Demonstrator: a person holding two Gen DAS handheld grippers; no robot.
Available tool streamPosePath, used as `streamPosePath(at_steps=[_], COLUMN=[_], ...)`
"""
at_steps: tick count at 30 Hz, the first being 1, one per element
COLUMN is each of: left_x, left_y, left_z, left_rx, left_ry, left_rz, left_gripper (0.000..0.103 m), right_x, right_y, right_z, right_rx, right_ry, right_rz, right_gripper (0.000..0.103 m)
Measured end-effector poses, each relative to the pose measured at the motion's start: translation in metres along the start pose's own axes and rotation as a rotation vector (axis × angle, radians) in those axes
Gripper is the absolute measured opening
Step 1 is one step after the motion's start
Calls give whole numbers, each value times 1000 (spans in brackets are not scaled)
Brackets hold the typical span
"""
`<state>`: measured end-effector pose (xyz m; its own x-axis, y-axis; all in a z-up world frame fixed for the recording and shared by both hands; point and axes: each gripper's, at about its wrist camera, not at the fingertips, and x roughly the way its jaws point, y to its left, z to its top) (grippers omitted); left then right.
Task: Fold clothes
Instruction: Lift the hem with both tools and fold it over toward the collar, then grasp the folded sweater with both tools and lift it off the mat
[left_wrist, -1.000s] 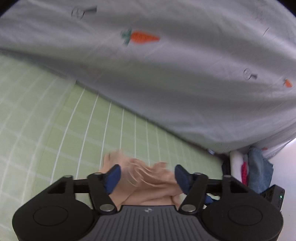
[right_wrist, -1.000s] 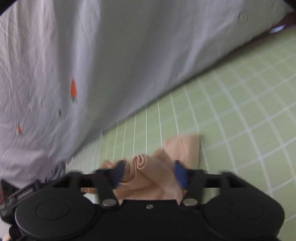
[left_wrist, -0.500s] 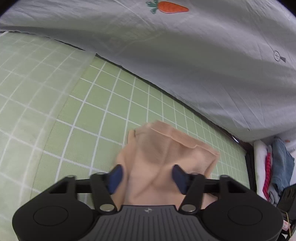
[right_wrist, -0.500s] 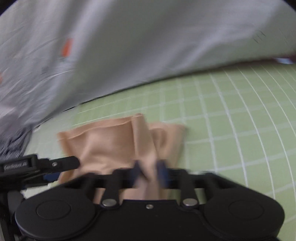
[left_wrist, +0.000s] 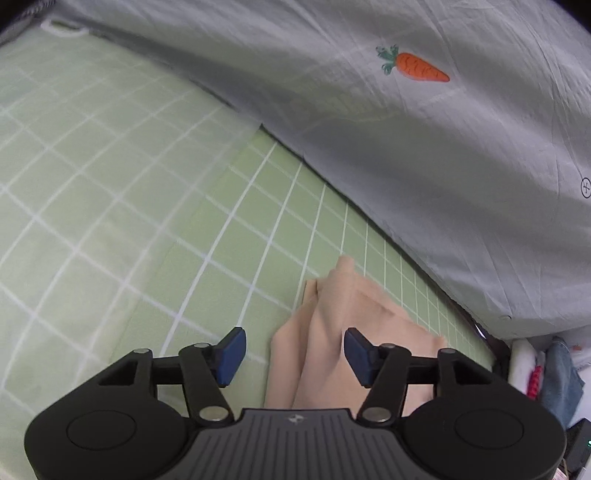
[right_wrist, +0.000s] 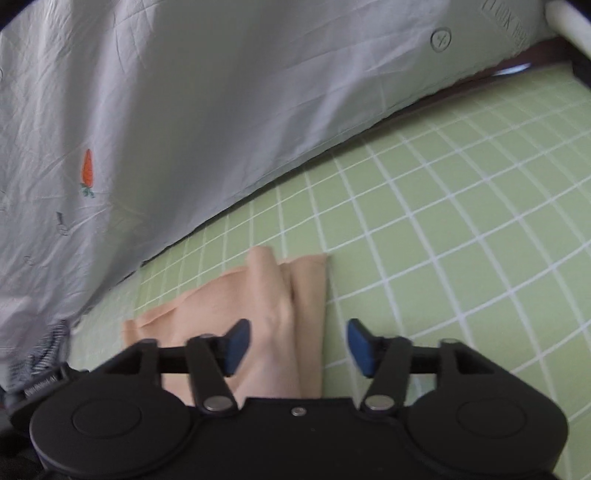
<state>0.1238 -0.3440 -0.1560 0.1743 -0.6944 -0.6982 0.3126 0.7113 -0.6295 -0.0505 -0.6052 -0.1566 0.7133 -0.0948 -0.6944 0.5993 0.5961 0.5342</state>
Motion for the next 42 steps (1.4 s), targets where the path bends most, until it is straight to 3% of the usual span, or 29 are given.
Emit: streamPosePath(at_steps=[4, 9, 11, 13, 15, 18, 25, 33, 42], left_x=[5, 20, 23, 23, 15, -9, -69, -120, -128], left_y=[-6, -23, -26, -24, -20, -24, -35, -37, -34], left_z=[-6, -14, -19, -24, -28, -34, -72, -148, -223], left_rx=[42, 102, 110, 80, 12, 11, 34, 41, 21], left_ry=[16, 51, 63, 68, 60, 52, 45, 41, 115], left_rz=[1, -34, -49, -67, -89, -121, -133, -125, -125], left_gripper=[61, 60, 56, 25, 21, 20, 20, 20, 20], right_x=[10, 17, 20, 18, 11, -10, -82, -146, -201], right_y=[-2, 0, 2, 2, -3, -6, -5, -30, -77], right_z=[-5, -11, -13, -17, -22, -30, -62, -106, -159], right_rx=[38, 66, 56, 61, 126, 204, 248, 261, 289], right_ry=[48, 47, 68, 89, 82, 56, 22, 44, 82], right_rz=[51, 112, 118, 144, 188, 249, 302, 312, 237], right_gripper=[65, 66, 48, 29, 21, 20, 20, 20, 20])
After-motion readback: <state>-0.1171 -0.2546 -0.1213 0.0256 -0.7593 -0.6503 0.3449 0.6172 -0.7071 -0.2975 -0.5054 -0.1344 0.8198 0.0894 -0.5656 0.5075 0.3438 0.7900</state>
